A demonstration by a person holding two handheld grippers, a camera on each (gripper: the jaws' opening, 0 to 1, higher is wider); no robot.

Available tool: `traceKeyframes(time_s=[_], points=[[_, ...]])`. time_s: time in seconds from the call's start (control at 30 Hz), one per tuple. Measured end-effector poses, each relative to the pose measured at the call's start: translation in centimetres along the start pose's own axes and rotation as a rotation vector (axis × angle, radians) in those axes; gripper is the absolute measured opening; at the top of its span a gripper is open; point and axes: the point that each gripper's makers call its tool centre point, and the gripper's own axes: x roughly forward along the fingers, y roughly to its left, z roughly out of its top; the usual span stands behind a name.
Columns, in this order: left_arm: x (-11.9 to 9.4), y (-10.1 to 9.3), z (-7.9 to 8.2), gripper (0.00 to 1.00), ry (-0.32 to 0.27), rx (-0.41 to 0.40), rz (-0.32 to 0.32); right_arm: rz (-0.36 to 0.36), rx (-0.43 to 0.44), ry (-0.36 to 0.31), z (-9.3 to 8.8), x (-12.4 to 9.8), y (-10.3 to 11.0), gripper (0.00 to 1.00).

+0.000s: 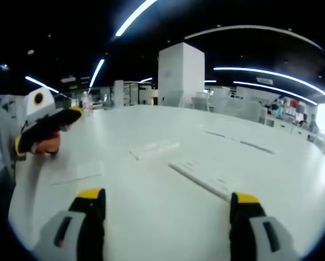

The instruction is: Locate the socket holder cover, grip the socket holder cover, clip it into the socket holder slot.

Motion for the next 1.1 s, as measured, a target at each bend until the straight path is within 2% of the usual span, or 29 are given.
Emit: traceKeyframes(time_s=[0.2,0.33,0.4,0.43,0.5,0.63,0.8,0.97,1.1], points=[[0.0,0.2,0.0,0.65,-0.003,-0.005,0.008,-0.022,-0.039,-0.007,0.3,-0.2,-0.2,0.95],[0.0,0.5,-0.2,0.65,0.004,-0.004,0.017,-0.046,-0.077,-0.052,1.4,-0.7,-0.4,0.95],[0.0,0.7,-0.1,0.65,0.002,-0.009,0.027,-0.044,-0.100,-0.117,2.7,-0.8,-0.1,0.95],[0.0,0.8,-0.1,0.66,-0.001,-0.017,0.031,-0.048,-0.086,-0.175,3.7,-0.9,0.2,0.95],[0.1,1.0,0.0,0.66,-0.007,-0.023,0.037,-0.033,-0.065,-0.232,4.8,-1.1,0.7,0.95],[0.1,2.0,-0.2,0.66,0.005,-0.025,0.057,-0.008,0.022,-0.413,7.9,-2.5,1.4,0.95],[0.0,3.0,-0.3,0.66,0.011,-0.035,0.088,0.006,0.089,-0.558,10.0,-3.9,1.8,0.95],[0.0,3.3,0.6,0.66,-0.001,-0.009,0.103,0.030,0.056,-0.570,10.3,-3.8,3.4,0.95],[0.0,3.2,0.3,0.66,0.030,-0.002,0.102,0.049,0.037,-0.572,10.6,-4.1,4.1,0.95]])
